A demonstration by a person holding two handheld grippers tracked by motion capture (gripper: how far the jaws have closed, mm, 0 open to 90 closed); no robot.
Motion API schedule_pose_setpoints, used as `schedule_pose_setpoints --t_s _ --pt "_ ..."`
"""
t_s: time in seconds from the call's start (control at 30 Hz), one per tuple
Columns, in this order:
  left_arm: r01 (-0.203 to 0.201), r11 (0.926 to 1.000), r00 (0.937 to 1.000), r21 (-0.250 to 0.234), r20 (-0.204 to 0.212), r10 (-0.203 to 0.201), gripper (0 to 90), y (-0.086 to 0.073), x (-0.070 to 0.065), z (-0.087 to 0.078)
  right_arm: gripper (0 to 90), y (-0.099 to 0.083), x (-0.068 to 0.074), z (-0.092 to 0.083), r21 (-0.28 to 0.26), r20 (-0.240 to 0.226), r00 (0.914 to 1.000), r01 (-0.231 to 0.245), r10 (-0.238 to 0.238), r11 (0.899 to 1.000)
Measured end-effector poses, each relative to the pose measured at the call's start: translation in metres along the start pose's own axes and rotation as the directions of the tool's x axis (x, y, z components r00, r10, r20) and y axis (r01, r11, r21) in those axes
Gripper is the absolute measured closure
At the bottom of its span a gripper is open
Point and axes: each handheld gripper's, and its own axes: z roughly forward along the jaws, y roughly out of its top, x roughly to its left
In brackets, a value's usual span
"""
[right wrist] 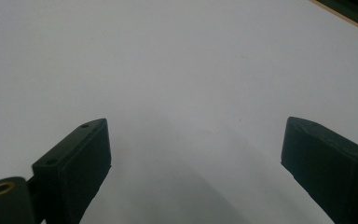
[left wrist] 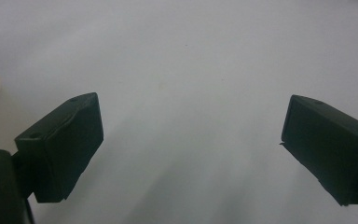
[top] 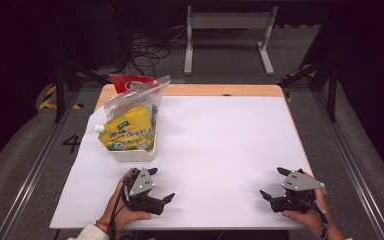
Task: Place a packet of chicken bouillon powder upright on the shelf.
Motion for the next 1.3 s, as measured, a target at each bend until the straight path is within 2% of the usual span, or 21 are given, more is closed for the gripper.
schedule_pose_setpoints --t_s 0.07,0.2,0.3,0.37,0.43,0.57,0.73,0.9,1.17,1.3 --pt "0.010 0.9999 0.9999 -0.011 0.007 -0.010 6.5 0.000 0.000 0.000 8.2 -0.003 -0.001 -0.001 0.001 0.004 0.9999 -0.012 0.012 1.000" --pt "0.019 0.9998 0.9996 0.000 0.020 -0.019 6.4 -0.001 0.003 0.003 8.2 -0.003 -0.002 -0.002 -0.005 0.008 0.9998 -0.019 0.019 1.000" --pt "0.032 0.9994 0.9990 0.014 0.031 -0.033 5.8 -0.003 0.005 0.005 8.2 0.001 -0.002 -0.003 -0.038 -0.004 0.9986 -0.052 0.052 0.998" --pt "0.047 0.9987 0.9981 0.017 0.039 -0.048 5.2 -0.004 0.007 0.004 8.2 0.003 -0.001 -0.003 -0.041 -0.004 0.9984 -0.056 0.056 0.998" --pt "0.040 0.9989 0.9986 0.025 0.035 -0.041 4.9 -0.004 0.008 0.005 8.2 0.003 0.000 -0.003 -0.044 -0.015 0.9981 -0.060 0.060 0.997" --pt "0.039 0.9987 0.9991 0.031 0.016 -0.040 5.1 -0.003 0.009 0.006 8.5 0.003 0.001 -0.002 -0.037 -0.001 0.9990 -0.046 0.046 0.998" --pt "0.032 0.9985 0.9994 0.044 0.007 -0.033 6.1 -0.001 0.010 0.008 8.5 0.002 -0.001 -0.003 -0.045 -0.004 0.9983 -0.059 0.058 0.997" --pt "0.033 0.9985 0.9994 0.044 0.009 -0.034 6.1 -0.002 0.011 0.008 8.5 0.002 -0.002 -0.004 -0.052 0.000 0.9978 -0.067 0.067 0.996" --pt "0.016 0.9986 0.9999 0.050 0.001 -0.016 6.1 -0.001 0.011 0.008 8.5 0.002 0.000 -0.002 -0.045 0.002 0.9989 -0.047 0.047 0.998" --pt "0.022 0.9989 0.9997 0.041 0.006 -0.023 6.2 0.001 0.014 0.009 7.4 -0.001 0.000 -0.003 -0.038 0.004 0.9988 -0.050 0.050 0.998"
